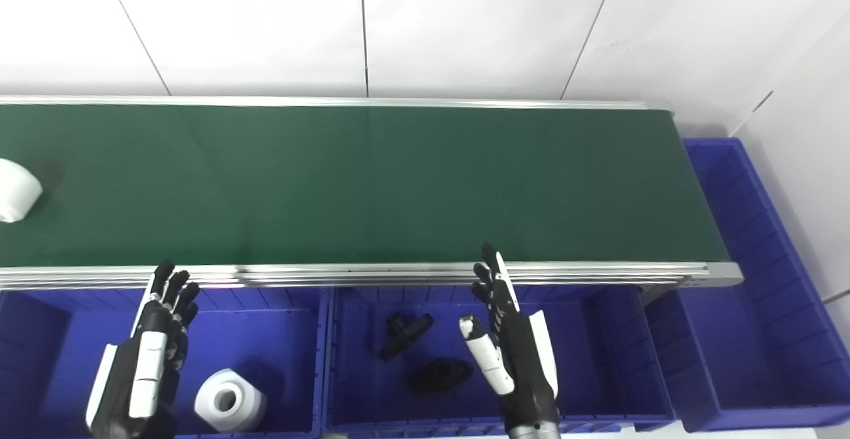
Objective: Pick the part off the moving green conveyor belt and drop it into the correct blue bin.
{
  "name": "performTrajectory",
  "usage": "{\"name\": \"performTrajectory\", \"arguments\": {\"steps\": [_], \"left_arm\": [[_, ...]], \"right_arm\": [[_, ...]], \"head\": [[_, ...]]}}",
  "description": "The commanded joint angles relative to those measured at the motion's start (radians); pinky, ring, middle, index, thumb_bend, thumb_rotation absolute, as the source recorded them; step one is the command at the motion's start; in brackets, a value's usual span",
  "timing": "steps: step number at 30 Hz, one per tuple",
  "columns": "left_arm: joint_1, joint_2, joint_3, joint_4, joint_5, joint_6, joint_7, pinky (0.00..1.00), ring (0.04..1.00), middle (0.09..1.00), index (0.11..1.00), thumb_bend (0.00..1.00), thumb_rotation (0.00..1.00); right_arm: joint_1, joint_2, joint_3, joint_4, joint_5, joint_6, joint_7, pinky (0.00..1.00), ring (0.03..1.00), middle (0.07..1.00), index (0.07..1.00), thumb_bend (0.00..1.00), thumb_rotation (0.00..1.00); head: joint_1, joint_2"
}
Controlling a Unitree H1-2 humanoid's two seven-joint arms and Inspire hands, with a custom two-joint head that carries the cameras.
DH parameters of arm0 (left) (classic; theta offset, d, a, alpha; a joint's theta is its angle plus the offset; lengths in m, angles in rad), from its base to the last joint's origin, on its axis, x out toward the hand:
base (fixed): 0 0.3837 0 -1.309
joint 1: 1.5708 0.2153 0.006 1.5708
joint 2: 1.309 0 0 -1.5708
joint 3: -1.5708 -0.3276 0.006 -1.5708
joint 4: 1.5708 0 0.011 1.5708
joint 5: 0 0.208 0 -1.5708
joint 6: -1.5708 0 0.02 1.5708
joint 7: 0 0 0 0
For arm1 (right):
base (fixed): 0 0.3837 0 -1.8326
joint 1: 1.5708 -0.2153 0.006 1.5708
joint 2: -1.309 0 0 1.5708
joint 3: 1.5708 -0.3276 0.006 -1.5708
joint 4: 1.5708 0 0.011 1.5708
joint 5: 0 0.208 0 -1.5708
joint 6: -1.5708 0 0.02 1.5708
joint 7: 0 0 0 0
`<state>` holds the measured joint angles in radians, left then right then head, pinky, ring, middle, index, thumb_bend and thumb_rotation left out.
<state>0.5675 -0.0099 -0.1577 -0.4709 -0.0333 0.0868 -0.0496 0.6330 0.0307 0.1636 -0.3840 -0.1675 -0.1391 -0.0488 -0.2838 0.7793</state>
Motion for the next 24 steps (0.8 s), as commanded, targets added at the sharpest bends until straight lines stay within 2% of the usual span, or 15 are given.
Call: {"name": "performTrajectory", "arguments": {"steps": [1, 18, 24], "left_arm": [[-0.002, 0.006, -0.008, -0.023, 0.016, -0.039, -0.006, 1.00, 0.964, 0.983, 0.991, 0.48, 0.87], [-0.016, 0.001, -0.010, -0.006, 0.042, -0.058, -0.003, 0.99, 0.962, 0.977, 0.986, 0.50, 0.85], [-0.016, -0.004, -0.015, 0.002, 0.056, -0.076, -0.002, 0.99, 0.961, 0.973, 0.980, 0.47, 0.86]], "right_arm": [[-0.004, 0.003, -0.002, -0.010, -0.004, -0.063, -0.010, 0.91, 0.963, 0.989, 0.989, 0.76, 0.93], [-0.007, 0.001, -0.003, -0.007, 0.015, -0.063, -0.005, 0.91, 0.965, 0.990, 0.990, 0.75, 0.92], [-0.006, 0.001, -0.009, -0.009, 0.017, -0.060, -0.006, 0.91, 0.961, 0.985, 0.987, 0.74, 0.92]], "head": [[0.000, 0.001], [0.006, -0.004], [0.017, -0.006]]}}
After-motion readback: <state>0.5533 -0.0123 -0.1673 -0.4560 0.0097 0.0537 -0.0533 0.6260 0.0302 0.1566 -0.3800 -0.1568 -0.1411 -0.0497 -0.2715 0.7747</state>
